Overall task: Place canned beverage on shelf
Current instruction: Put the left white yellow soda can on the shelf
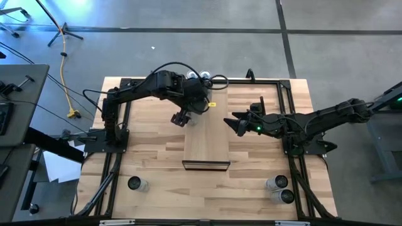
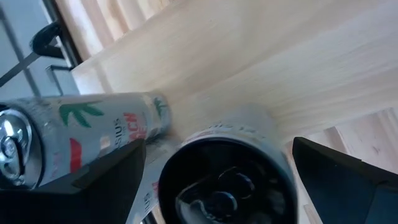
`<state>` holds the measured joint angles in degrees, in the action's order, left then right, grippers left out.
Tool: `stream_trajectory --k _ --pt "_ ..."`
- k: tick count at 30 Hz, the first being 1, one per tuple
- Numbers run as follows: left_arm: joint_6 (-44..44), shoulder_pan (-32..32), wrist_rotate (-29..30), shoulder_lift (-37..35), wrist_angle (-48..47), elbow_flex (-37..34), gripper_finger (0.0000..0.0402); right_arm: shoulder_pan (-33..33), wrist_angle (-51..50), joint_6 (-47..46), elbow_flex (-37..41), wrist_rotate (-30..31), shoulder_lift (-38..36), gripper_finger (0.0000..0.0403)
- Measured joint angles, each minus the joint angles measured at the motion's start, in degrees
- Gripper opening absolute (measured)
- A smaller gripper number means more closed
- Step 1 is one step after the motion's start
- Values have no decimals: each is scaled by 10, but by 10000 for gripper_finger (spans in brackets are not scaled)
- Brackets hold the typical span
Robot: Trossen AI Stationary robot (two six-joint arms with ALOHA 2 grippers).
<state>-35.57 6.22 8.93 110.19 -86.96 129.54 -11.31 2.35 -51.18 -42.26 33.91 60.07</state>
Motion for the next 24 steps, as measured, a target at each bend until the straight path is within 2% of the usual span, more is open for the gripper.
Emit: stream_trajectory --k 8,14,24 --pt "19 0 5 0 -4 0 376 0 0 0 0 1 0 397" --pt "35 0 -30 -9 0 1 376 0 0 0 0 1 0 397" --pt "25 7 -29 -9 -18 1 376 0 0 -4 0 1 0 397"
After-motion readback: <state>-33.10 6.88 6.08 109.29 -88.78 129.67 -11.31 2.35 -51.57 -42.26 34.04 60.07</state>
